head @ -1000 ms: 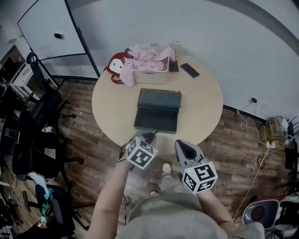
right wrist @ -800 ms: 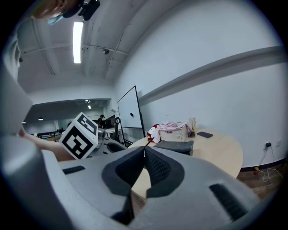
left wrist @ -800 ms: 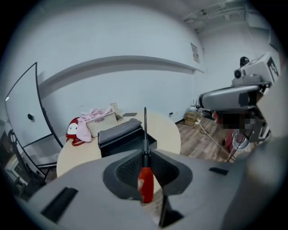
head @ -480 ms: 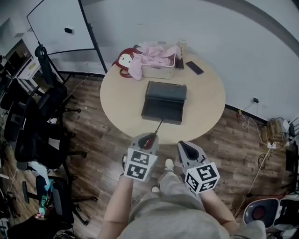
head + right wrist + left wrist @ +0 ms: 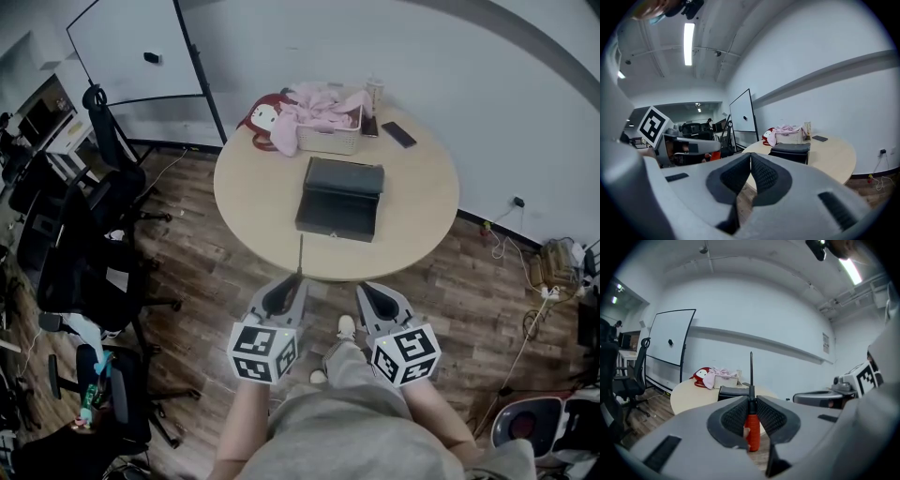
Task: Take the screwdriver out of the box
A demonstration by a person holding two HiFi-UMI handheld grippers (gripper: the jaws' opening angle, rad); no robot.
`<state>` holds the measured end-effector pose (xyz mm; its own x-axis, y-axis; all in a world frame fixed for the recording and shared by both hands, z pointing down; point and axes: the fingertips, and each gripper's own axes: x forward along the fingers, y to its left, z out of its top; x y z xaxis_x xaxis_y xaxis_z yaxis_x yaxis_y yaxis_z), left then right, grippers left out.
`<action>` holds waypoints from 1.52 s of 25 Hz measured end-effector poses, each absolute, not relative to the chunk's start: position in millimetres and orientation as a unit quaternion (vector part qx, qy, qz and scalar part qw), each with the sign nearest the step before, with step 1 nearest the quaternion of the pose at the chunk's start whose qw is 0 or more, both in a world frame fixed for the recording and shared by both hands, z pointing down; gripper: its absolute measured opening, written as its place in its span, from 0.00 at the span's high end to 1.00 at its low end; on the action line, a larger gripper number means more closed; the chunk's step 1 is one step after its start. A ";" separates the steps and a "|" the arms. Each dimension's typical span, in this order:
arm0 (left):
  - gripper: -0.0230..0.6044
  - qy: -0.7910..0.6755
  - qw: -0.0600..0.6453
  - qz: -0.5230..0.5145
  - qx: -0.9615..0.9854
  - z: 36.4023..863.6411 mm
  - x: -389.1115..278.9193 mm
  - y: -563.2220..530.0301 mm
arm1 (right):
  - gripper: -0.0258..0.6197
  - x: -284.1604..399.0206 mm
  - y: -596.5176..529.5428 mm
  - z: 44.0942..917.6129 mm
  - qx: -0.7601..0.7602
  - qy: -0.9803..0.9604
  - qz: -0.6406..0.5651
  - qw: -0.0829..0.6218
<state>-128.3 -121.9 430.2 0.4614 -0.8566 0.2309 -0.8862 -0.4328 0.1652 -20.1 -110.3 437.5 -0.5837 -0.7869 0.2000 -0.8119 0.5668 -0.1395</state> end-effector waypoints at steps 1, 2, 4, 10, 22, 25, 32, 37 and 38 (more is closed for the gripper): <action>0.88 -0.518 0.134 0.046 0.844 428.2 -131.7 -119.1 | 0.96 -21.0 -109.1 436.8 0.452 -0.884 0.107 0.057; 0.88 -0.520 0.136 0.037 0.843 426.8 -135.3 -116.8 | 0.96 -22.1 -108.2 436.1 0.452 -0.884 0.106 0.057; 0.88 -0.525 0.138 0.025 0.840 425.5 -142.1 -112.9 | 0.96 -23.8 -106.6 434.9 0.452 -0.884 0.105 0.057; 0.88 -0.533 0.145 0.002 0.834 425.3 -150.1 -108.8 | 0.96 -25.2 -103.9 434.2 0.448 -0.886 0.101 0.062; 0.88 -0.534 0.146 0.000 0.833 427.0 -148.2 -113.4 | 0.96 -36.2 -98.5 427.0 0.431 -0.896 0.060 0.084; 0.88 -0.533 0.145 0.002 0.834 426.7 -146.9 -116.4 | 0.96 -34.8 -101.4 425.6 0.432 -0.896 0.060 0.084; 0.88 -0.530 0.145 0.003 0.835 427.7 -144.6 -119.2 | 0.96 -32.1 -105.1 426.8 0.438 -0.893 0.063 0.082; 0.88 -0.530 0.143 0.002 0.836 426.5 -142.8 -123.9 | 0.96 -30.0 -109.5 427.4 0.441 -0.892 0.064 0.081; 0.88 -0.530 0.143 0.002 0.836 426.6 -142.4 -125.2 | 0.96 -29.5 -110.7 427.7 0.441 -0.892 0.064 0.081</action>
